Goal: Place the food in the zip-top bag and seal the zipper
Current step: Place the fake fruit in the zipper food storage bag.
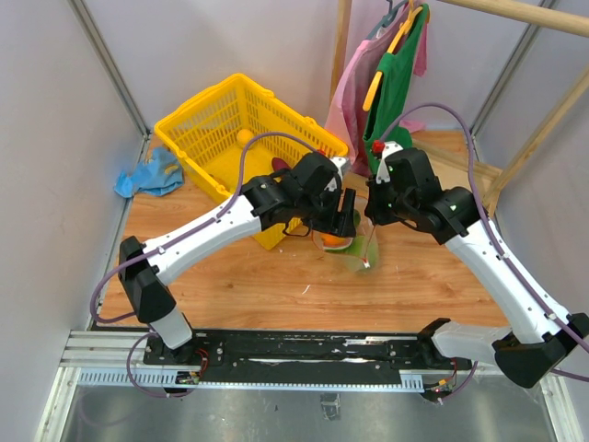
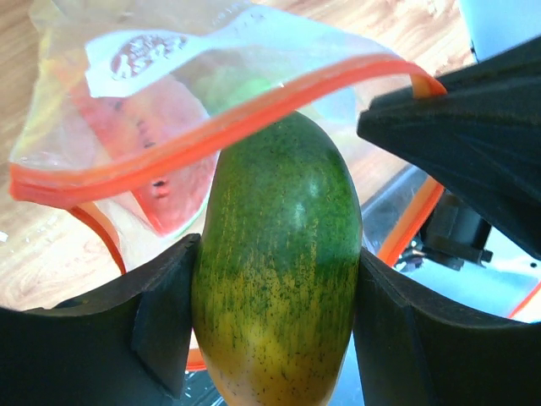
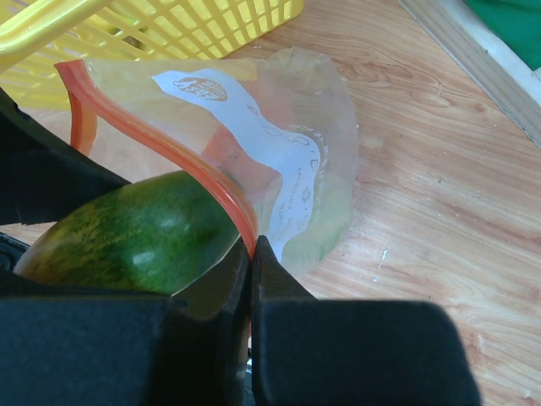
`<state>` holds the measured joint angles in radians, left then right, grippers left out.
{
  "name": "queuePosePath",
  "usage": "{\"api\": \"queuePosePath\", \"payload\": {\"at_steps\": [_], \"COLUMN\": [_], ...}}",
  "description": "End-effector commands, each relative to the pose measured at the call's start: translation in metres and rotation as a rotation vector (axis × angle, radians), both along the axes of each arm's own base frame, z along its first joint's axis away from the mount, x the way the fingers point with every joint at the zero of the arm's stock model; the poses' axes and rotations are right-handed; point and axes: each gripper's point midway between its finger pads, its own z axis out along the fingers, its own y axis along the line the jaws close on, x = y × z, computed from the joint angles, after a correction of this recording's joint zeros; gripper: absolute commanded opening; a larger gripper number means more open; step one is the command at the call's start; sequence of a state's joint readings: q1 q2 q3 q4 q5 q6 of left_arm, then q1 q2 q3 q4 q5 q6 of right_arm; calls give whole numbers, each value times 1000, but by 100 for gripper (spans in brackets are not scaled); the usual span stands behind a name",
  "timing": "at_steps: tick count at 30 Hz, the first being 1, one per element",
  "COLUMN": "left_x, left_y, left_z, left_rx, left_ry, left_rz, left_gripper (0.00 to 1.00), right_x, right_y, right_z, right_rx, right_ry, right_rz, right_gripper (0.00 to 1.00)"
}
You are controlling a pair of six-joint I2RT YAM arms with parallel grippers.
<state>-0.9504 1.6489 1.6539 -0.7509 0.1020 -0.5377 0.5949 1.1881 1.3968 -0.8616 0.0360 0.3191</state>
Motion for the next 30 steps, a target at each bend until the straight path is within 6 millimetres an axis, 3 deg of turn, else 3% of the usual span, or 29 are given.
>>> {"api": "queuePosePath", "payload": {"at_steps": [1,6,20,30], "left_x": [19,26,31,31], "left_y": [-2,-7,-13,-4], "left_z": [2,-4,7,30], "left_rx": [19,28,-14,-56], "left_ry": [-52,-61,-111,-171], "left_rz": [69,71,56,76], "left_gripper": [52,59,78,79], "right_x": [0,0,3,5], "right_y": [2,4,4,5], "right_z": [7,7,7,6], "right_rx": [23,26,13,7], "right_ry": [-33,-32,-39,-36], "right_rz": [-12,-3,0,2], "right_gripper": [1,1,1,1]}}
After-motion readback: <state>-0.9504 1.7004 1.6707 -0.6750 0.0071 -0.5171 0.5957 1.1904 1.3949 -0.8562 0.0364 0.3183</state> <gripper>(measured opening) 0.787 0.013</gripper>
